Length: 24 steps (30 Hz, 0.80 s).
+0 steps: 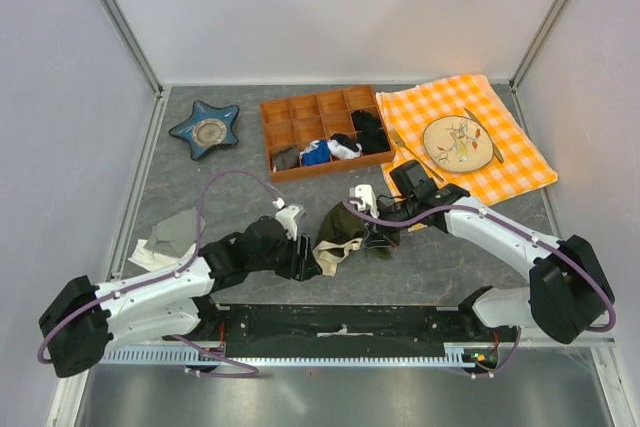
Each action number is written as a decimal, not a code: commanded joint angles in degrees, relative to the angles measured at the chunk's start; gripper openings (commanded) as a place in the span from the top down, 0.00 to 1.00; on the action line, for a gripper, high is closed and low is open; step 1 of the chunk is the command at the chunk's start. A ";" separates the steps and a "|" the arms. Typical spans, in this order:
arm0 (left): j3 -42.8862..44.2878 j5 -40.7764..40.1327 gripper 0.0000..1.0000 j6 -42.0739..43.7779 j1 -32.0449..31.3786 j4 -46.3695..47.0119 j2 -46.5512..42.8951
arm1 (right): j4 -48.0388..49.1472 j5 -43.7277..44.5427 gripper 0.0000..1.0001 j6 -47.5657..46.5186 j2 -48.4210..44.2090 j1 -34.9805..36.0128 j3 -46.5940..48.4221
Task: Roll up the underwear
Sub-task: Flatten out the underwear at the center of the board.
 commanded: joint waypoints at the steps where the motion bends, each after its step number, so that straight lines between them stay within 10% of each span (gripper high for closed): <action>1: 2.09 -5.01 0.38 -1.42 -1.63 3.66 4.48 | 1.94 -0.26 1.00 2.99 0.30 -0.90 2.43; 13: 5.08 -12.58 0.40 -6.07 -4.36 6.46 17.05 | 2.65 -2.28 1.00 4.41 2.05 -2.05 2.43; 24: 6.13 -17.32 0.98 -6.79 -4.36 4.10 19.70 | 1.42 -1.84 1.00 3.01 1.44 -2.14 2.70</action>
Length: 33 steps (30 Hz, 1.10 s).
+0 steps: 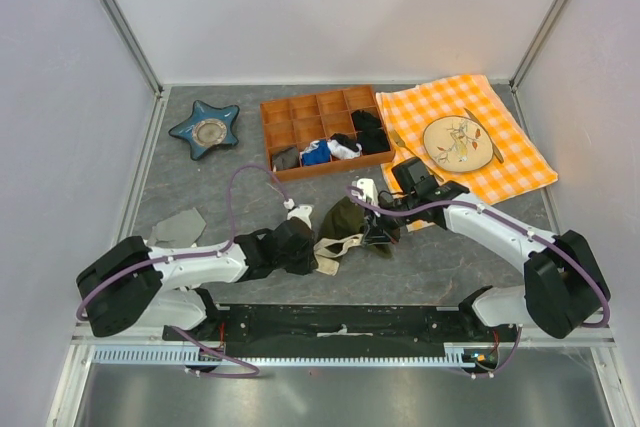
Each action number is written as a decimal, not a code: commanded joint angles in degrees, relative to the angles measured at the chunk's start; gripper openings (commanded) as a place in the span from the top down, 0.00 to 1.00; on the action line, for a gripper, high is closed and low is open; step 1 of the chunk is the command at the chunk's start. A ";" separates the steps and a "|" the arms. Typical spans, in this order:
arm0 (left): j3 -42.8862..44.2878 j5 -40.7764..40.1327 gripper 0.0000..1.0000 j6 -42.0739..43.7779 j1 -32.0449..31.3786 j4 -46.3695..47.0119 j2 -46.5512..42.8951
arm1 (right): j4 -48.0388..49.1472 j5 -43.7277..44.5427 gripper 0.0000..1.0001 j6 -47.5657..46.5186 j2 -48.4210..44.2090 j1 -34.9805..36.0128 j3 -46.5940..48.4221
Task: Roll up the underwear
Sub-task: Flatten out the underwear at the center of the board.
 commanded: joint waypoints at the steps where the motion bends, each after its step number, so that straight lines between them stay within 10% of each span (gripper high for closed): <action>1: 1.82 -4.50 0.98 -0.47 -0.22 -1.80 -2.26 | -0.74 -1.86 1.00 -2.50 -0.72 -0.17 2.78; 9: 12.26 3.04 0.98 12.08 -0.22 -24.52 -18.42 | -28.13 -5.12 1.00 -26.30 -4.49 0.00 13.13; 16: 23.79 20.87 0.98 18.87 -0.22 -39.15 -23.81 | -38.72 -9.41 1.00 -29.16 -13.10 0.97 19.32; 24: 27.49 24.93 0.98 27.83 6.85 -41.99 -13.02 | -5.44 3.99 1.00 3.70 -17.61 0.27 6.40; 33: 35.82 20.56 0.86 32.23 26.92 -33.28 15.17 | 10.05 28.88 1.00 16.29 10.77 -3.34 14.11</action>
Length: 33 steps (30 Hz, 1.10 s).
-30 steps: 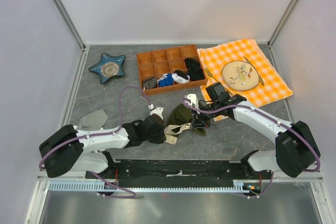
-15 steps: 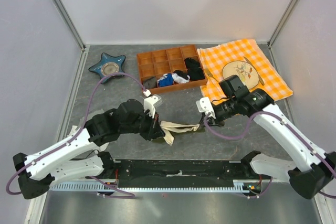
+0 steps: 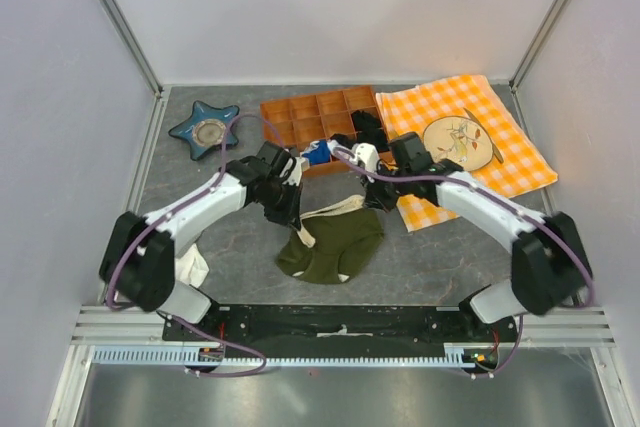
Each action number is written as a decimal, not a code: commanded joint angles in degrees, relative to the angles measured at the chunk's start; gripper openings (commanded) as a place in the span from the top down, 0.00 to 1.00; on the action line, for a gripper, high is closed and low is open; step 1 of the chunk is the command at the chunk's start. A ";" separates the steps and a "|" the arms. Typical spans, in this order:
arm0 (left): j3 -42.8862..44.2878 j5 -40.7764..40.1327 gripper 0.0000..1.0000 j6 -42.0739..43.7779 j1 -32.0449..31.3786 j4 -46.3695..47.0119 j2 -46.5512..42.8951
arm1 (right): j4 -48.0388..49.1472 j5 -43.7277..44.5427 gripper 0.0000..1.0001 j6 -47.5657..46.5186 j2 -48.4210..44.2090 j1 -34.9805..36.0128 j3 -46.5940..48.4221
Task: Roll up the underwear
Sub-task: Flatten out the underwear at the center of the board.
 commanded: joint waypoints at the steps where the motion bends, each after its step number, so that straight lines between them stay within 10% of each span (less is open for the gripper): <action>1: 10.45 -5.75 0.80 4.85 3.68 2.76 9.91 | 10.60 14.14 0.99 8.07 12.72 -1.02 6.77; 7: 17.07 -18.57 0.51 6.25 3.85 0.13 11.44 | 10.87 17.31 0.65 7.03 15.05 -1.02 9.61; 12: 14.10 -16.87 0.48 5.99 3.85 -0.58 2.83 | 12.71 15.48 0.47 5.10 6.45 -2.07 7.41; 19: -0.04 -5.59 0.44 -7.07 -7.28 8.28 -5.45 | 11.84 -12.53 0.46 1.83 2.82 -2.43 0.47; 33: 11.79 -38.37 0.41 -16.25 -23.92 12.79 19.67 | 13.86 -13.44 0.47 9.66 4.50 -10.68 0.99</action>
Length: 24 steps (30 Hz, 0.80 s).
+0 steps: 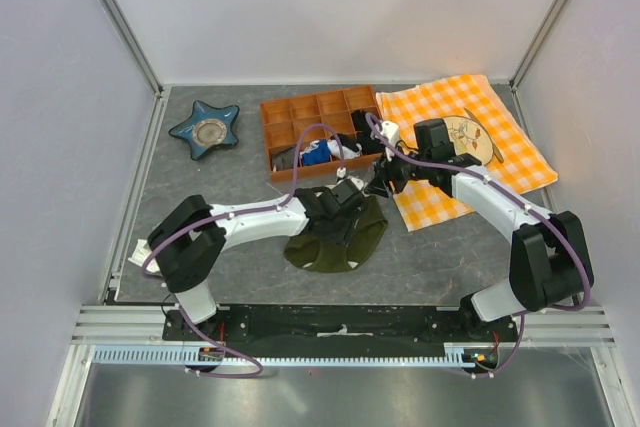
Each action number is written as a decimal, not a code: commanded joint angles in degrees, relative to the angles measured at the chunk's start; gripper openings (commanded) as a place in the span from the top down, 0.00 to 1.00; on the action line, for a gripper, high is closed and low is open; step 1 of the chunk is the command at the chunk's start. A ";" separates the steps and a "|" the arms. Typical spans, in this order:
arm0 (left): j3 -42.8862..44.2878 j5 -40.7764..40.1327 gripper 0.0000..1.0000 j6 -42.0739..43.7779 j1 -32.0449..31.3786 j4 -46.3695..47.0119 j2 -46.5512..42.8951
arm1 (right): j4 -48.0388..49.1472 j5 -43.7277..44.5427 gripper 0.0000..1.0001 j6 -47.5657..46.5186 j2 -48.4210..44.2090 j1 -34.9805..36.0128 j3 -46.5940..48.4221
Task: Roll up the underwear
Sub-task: Flatten out the underwear at the center of the board.
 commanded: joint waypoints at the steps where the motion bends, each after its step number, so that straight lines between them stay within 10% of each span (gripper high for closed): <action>1: 6.01 -11.89 0.42 -3.55 -0.38 1.29 3.75 | 2.01 -4.29 0.47 2.62 -0.86 -2.75 0.14; 16: 13.31 -19.37 0.49 0.93 -0.47 -2.93 13.95 | 1.22 -5.34 0.47 2.36 0.63 -4.25 0.58; 24: 12.43 -23.23 0.77 2.34 -0.47 -4.16 10.53 | 0.78 -5.70 0.47 1.92 1.25 -4.43 0.66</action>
